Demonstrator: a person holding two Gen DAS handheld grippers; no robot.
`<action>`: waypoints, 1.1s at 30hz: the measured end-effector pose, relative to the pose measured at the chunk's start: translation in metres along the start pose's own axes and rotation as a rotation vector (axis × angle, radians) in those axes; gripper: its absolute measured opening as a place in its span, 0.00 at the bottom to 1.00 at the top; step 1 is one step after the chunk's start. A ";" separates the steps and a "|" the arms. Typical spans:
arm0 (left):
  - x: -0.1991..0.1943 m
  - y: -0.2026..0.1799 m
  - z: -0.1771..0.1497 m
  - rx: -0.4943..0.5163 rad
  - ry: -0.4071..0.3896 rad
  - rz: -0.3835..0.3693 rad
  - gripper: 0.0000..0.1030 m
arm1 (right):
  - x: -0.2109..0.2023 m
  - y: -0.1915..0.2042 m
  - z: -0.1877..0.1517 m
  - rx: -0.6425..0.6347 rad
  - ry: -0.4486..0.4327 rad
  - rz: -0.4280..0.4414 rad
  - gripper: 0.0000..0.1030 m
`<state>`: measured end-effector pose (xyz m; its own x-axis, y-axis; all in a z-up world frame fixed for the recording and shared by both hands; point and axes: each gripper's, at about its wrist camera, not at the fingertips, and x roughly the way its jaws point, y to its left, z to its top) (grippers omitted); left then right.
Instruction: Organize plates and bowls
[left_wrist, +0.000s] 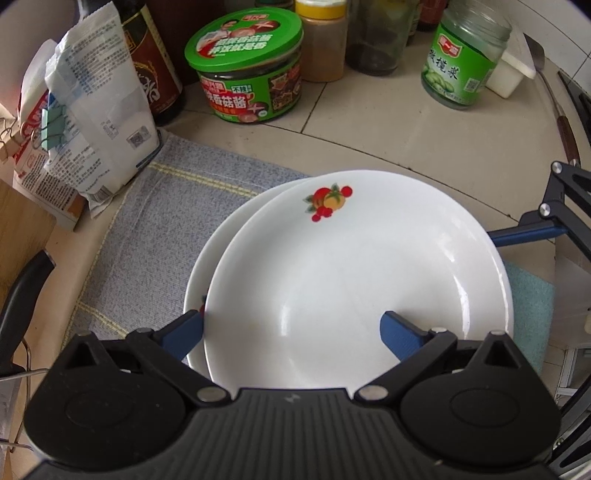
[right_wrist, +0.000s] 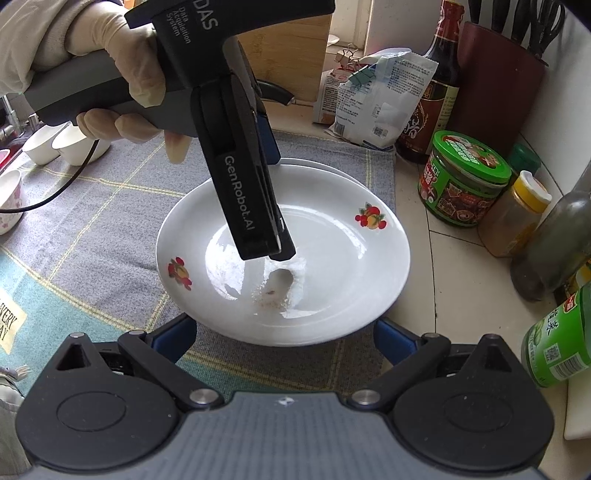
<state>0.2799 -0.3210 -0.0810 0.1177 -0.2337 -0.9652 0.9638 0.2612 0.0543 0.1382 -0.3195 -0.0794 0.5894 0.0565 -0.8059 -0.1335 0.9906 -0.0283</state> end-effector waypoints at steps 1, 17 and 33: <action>-0.001 0.000 0.000 -0.005 -0.001 -0.003 0.98 | 0.000 0.000 0.000 0.000 0.000 -0.001 1.00; -0.011 0.002 -0.009 -0.020 -0.080 0.047 0.98 | -0.005 0.005 0.002 -0.029 -0.020 -0.016 0.98; -0.111 -0.023 -0.074 -0.173 -0.470 0.283 0.99 | -0.011 0.006 0.004 0.045 -0.056 -0.076 1.00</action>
<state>0.2274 -0.2317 0.0055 0.4969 -0.5131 -0.6999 0.8307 0.5145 0.2126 0.1345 -0.3141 -0.0684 0.6401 -0.0135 -0.7682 -0.0517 0.9968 -0.0606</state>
